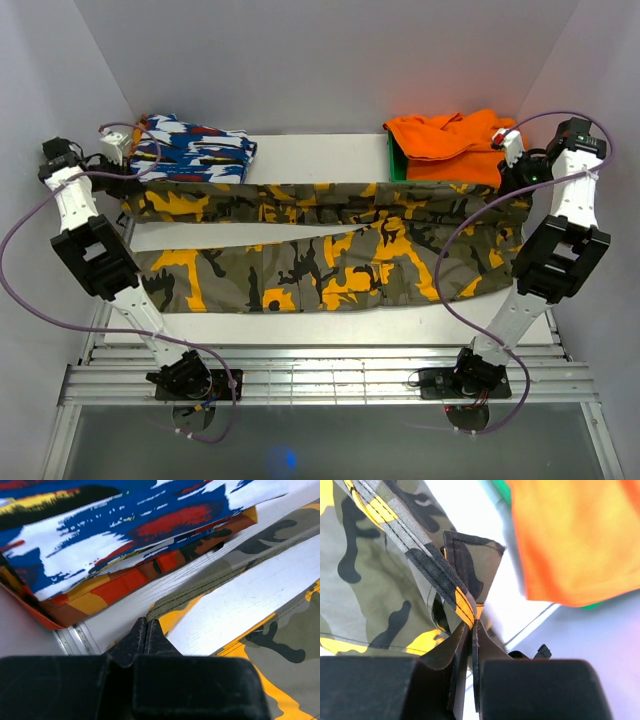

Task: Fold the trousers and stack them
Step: Fold the trousers

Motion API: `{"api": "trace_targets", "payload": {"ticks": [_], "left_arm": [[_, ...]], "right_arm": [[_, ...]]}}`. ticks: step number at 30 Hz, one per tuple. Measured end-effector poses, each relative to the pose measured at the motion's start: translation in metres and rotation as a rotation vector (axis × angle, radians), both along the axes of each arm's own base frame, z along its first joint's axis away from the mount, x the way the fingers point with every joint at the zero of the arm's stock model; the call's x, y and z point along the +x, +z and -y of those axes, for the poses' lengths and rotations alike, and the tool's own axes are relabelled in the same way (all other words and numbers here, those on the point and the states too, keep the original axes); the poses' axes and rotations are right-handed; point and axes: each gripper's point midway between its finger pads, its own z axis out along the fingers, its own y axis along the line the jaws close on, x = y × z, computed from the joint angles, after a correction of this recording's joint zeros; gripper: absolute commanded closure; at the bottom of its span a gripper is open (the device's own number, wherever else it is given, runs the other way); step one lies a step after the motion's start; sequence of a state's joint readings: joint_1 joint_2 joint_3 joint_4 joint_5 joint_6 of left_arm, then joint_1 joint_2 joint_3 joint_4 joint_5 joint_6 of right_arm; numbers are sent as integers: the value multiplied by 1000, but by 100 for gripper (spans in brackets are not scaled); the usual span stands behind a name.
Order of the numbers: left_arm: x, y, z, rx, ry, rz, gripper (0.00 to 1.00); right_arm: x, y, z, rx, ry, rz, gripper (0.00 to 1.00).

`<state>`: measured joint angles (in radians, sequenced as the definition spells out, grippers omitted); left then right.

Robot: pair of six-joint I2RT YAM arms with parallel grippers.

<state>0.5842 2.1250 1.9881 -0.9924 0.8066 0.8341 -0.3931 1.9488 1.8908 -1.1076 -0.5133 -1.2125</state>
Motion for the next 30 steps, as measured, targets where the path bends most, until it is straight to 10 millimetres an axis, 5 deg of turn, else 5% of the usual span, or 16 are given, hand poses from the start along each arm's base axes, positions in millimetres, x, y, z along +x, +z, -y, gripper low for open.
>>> {"api": "trace_targets", "payload": {"ticks": [4,10,14,18,21,30], "left_arm": [[-3,30,1,2,-7,87,100],[-86,26,0,-54,5,65,100],[-150,-9,-9,-71,36,-12,100],[-206,-88,-7,-57,42,-183,100],[-230,-142,2,-51,24,-309,100],[-218,-140,0,-17,35,-338,100]], "right_arm": [[-16,16,0,-6,23,37,92],[-103,-3,6,18,19,-23,92],[-169,-52,-1,48,22,-143,92],[-219,-119,-6,38,46,-299,92],[-228,-147,-3,-1,60,-362,92],[-193,-144,9,-18,20,-359,92]]}}
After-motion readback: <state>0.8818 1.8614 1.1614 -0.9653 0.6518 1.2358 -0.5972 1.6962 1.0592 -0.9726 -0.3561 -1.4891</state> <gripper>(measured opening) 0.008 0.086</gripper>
